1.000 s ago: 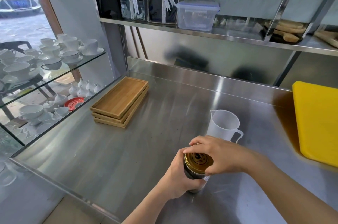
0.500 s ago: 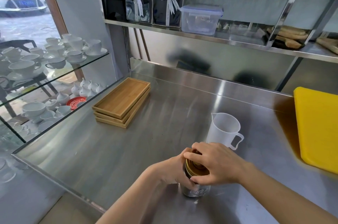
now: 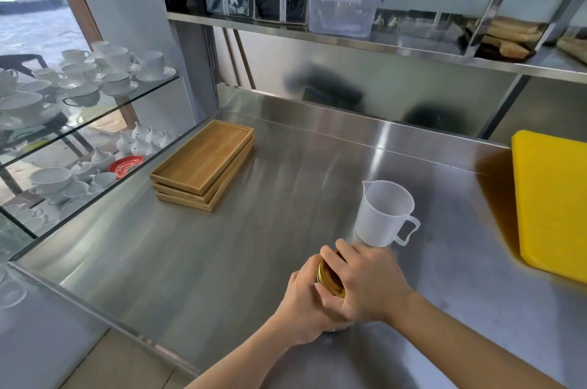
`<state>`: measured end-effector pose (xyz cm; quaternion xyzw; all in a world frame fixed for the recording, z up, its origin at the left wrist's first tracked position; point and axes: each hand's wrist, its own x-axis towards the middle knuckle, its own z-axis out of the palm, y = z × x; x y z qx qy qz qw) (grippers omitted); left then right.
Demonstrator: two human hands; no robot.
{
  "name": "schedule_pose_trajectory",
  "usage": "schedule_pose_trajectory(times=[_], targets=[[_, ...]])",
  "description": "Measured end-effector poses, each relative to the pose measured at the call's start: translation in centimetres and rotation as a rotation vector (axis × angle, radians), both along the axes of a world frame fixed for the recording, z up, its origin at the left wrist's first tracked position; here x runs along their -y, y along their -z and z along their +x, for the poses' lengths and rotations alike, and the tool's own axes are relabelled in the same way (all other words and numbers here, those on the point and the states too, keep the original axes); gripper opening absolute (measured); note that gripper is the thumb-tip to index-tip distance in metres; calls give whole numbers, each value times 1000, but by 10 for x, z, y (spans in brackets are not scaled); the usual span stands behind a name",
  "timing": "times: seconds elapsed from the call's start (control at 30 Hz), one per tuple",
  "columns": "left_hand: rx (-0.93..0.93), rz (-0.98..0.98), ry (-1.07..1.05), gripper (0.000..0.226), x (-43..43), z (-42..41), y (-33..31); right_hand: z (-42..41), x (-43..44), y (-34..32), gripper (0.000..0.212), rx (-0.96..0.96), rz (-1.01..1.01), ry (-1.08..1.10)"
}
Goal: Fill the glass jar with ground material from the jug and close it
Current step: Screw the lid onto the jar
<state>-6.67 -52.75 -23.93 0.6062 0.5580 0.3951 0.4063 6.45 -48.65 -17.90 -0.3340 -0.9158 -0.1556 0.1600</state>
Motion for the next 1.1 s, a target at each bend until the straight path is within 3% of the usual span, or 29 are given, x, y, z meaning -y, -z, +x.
schedule_pose_trajectory(times=[0.33, 0.5, 0.7, 0.9, 1.1], targets=[[-89, 39, -128, 84, 11, 16, -13, -5, 7, 3, 50, -72, -5, 171], [-173, 76, -306, 74, 20, 42, -16, -8, 12, 2, 52, -99, -79, 351], [-253, -15, -297, 74, 20, 45, -17, -9, 16, -3, 54, -60, -125, 437], [-262, -53, -142, 89, 15, 31, -20, -12, 21, -7, 55, -89, -199, 493], [-424, -446, 334, 117, 2, -33, -55, -4, 23, -12, 71, -45, -306, 535]])
